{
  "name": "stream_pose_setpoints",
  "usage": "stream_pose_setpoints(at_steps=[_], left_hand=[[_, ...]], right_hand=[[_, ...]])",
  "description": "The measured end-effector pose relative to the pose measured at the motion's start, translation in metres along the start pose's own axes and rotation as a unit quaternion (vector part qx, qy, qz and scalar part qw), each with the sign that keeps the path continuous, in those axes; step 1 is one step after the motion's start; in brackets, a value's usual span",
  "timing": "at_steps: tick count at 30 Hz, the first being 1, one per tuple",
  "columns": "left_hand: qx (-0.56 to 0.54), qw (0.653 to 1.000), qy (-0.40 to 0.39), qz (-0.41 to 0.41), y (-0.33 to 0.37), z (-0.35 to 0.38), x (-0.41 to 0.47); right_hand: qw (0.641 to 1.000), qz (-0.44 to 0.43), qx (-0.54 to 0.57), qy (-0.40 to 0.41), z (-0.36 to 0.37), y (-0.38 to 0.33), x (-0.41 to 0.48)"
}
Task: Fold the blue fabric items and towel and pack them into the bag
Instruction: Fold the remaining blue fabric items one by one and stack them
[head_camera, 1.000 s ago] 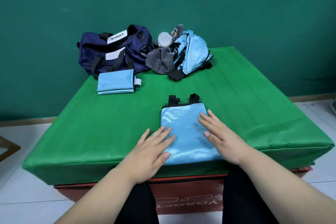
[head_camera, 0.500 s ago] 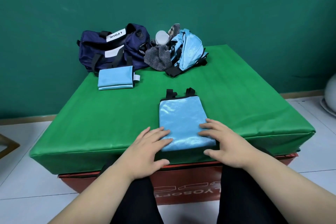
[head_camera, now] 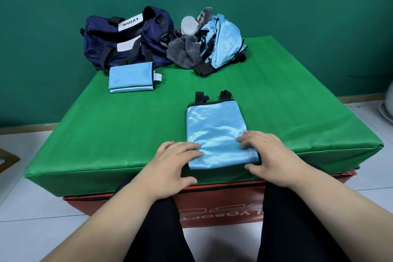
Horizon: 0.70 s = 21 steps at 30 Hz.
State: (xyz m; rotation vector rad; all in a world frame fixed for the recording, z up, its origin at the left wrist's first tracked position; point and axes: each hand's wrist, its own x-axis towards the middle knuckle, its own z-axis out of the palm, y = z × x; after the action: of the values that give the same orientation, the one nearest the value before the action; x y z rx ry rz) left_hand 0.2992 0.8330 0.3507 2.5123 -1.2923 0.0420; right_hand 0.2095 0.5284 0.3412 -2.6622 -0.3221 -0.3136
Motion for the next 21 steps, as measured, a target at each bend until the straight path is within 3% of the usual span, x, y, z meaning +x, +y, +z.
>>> stream_pose_setpoints(at_steps=[12,16,21], left_hand=[[0.002,0.995,0.094,-0.031,0.009,0.008,0.010],[-0.116,0.977,0.150,-0.103,0.012,0.006,0.011],[-0.300,0.919,0.210,-0.144,0.027,0.000,0.010]], right_hand=[[0.974,0.078,0.199,0.072,-0.004,-0.007,0.005],[0.959,0.088,0.242,0.119,-0.005,-0.013,0.006],[0.929,0.053,0.299,0.212,-0.005,-0.025,0.007]])
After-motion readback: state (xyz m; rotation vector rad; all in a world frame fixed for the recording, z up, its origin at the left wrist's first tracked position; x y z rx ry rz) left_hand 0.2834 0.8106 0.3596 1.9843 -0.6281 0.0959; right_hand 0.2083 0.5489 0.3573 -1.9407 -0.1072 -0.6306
